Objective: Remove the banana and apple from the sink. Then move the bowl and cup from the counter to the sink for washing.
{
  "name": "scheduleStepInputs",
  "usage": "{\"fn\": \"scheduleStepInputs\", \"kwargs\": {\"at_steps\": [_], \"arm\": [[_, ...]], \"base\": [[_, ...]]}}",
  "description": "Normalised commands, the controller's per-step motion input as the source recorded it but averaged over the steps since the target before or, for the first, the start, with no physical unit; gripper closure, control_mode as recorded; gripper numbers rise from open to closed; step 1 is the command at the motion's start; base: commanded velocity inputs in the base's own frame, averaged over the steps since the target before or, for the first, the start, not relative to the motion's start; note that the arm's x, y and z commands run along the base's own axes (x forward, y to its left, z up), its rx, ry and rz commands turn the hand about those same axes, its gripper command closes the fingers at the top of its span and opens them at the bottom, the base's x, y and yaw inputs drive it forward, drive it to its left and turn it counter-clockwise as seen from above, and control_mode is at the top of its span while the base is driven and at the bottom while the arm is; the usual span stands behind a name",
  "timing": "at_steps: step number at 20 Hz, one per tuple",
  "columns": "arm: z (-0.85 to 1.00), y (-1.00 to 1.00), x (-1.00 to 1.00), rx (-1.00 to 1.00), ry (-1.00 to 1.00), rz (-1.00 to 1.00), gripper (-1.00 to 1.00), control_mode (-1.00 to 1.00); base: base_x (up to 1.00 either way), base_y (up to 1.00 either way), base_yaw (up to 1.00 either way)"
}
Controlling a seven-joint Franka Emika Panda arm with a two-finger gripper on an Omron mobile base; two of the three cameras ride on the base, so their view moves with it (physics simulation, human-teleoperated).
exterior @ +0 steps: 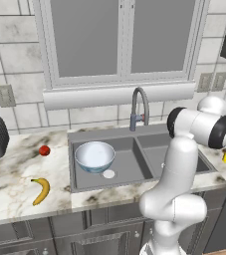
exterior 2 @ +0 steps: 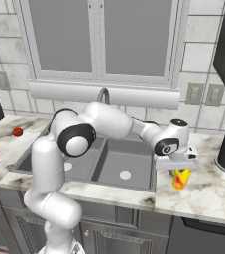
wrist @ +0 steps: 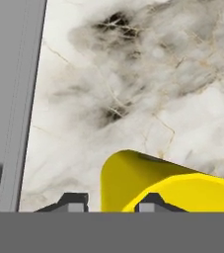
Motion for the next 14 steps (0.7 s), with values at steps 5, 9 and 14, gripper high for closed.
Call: {"fn": "scheduleStepInputs", "kwargs": {"at_steps": [5,9,14], "arm": [[-0.08,0.06,-0.06,0.00,0.00,0.00,1.00,-1.00],[-0.03,0.10,-0.11,0.00,0.00,0.00,1.00,-1.00],[0.03,0.16,-0.15,0.00,0.00,0.06,1.00,-1.00]], "base": [[0.00,0.00,0.00],[0.00,0.00,0.00],[0.00,0.00,0.00]]}}
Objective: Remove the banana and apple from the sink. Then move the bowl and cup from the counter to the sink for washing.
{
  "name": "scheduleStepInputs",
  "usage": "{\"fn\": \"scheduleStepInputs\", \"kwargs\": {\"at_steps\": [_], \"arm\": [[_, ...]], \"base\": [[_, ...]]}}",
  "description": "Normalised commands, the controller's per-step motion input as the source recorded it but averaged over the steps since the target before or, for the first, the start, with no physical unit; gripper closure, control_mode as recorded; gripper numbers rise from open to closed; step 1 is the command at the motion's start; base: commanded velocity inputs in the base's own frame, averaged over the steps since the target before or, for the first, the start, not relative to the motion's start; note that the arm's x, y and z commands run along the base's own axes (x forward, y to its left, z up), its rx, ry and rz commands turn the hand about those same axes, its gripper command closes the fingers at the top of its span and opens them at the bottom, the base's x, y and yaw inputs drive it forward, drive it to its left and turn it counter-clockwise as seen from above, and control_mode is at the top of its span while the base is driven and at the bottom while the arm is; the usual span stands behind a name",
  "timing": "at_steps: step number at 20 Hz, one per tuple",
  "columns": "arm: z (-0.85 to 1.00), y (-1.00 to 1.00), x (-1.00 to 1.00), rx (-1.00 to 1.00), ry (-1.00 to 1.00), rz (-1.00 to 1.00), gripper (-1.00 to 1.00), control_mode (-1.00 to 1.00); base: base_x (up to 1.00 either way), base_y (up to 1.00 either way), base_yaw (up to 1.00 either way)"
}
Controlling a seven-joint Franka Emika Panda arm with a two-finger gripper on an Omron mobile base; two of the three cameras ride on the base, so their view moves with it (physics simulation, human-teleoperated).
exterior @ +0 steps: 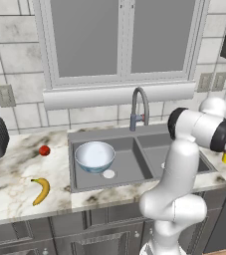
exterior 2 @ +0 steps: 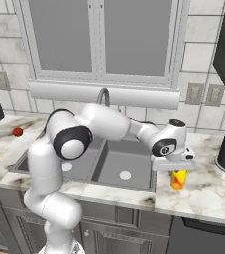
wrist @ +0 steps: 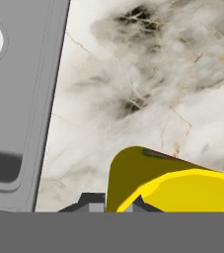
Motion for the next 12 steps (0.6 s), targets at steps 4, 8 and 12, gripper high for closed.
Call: {"fn": "scheduleStepInputs", "kwargs": {"at_steps": [4,8,12], "arm": [[0.15,0.15,-0.19,0.00,0.00,0.09,1.00,-1.00],[0.24,0.16,-0.20,-0.03,-0.01,0.13,1.00,-1.00],[0.22,0.15,-0.14,-0.04,0.00,0.12,1.00,-1.00]], "base": [[0.00,0.00,0.00],[0.00,0.00,0.00],[0.00,0.00,0.00]]}}
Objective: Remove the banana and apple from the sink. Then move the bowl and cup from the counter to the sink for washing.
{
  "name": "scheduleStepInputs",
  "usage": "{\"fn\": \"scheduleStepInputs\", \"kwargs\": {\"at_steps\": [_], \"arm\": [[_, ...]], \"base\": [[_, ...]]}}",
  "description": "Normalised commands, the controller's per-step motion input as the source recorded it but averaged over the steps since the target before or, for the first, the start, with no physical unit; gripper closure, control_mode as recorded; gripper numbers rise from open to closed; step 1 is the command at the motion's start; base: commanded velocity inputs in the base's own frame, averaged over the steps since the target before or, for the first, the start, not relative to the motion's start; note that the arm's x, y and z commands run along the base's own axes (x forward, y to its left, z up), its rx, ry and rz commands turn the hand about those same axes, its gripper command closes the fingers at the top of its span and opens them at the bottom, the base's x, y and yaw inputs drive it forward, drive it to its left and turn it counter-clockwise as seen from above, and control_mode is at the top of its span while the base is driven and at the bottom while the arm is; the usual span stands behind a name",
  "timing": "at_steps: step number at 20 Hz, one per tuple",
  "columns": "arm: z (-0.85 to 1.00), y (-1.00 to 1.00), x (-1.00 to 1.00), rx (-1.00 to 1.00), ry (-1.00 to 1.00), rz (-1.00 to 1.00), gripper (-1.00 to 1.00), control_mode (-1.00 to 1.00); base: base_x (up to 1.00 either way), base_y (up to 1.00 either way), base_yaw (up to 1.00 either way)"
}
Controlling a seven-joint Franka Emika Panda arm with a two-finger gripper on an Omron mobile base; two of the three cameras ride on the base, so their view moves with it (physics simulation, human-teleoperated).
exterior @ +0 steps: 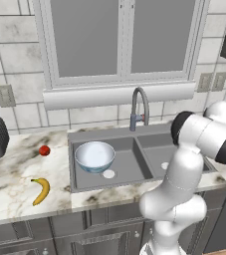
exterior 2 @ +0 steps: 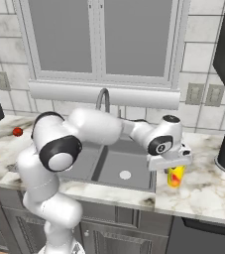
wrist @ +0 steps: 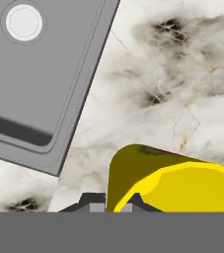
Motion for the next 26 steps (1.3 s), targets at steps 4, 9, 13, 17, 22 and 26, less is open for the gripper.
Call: {"fn": "scheduleStepInputs", "kwargs": {"at_steps": [4,9,13,17,22,26], "arm": [[0.18,0.18,-0.11,-0.03,0.00,0.09,1.00,-1.00],[0.15,0.22,-0.08,-0.01,0.00,0.11,1.00,-1.00],[0.20,0.22,-0.07,0.00,0.00,0.13,1.00,-1.00],[0.17,0.25,-0.07,0.00,0.00,0.13,1.00,-1.00],[0.14,0.27,-0.04,0.00,0.00,0.14,1.00,-1.00],[0.12,0.30,-0.04,0.00,0.00,0.15,1.00,-1.00]], "base": [[0.00,0.00,0.00],[0.00,0.00,0.00],[0.00,0.00,0.00],[0.00,0.00,0.00],[0.00,0.00,0.00],[0.00,0.00,0.00]]}}
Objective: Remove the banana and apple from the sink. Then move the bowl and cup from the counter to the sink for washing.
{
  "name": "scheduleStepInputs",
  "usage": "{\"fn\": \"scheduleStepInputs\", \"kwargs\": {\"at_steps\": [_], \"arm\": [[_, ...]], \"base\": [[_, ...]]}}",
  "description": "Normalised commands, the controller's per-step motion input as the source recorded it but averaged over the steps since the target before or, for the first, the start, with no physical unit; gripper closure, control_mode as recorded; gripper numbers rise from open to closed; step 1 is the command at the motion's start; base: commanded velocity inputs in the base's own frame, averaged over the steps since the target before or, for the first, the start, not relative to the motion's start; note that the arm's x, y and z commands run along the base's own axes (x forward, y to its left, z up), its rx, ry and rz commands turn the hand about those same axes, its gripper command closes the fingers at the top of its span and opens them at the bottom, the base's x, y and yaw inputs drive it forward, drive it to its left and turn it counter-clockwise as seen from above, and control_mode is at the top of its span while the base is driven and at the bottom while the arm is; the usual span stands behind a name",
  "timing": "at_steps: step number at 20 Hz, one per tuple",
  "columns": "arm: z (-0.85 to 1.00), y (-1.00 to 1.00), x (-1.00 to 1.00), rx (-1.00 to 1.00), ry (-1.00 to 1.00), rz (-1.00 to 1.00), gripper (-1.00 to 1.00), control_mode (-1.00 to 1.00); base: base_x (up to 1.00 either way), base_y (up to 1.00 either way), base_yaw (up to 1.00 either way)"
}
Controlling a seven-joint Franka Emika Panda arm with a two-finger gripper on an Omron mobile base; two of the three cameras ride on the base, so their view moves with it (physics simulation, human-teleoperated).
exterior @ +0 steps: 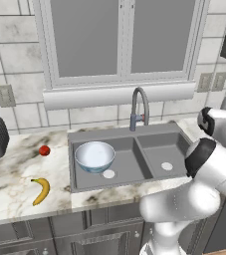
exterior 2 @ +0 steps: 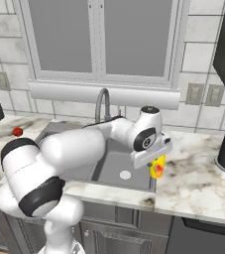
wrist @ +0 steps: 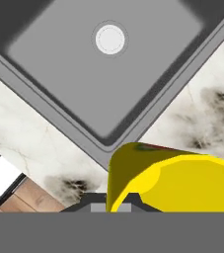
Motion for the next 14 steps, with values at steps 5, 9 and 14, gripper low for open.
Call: {"fn": "scheduleStepInputs", "kwargs": {"at_steps": [5,9,14], "arm": [[0.08,0.32,-0.06,0.00,0.00,0.12,1.00,-1.00],[0.08,0.29,-0.10,0.00,0.00,0.07,1.00,-1.00],[0.08,0.30,-0.10,0.00,0.00,0.07,1.00,-1.00]], "base": [[0.00,0.00,0.00],[0.00,0.00,0.00],[0.00,0.00,0.00]]}}
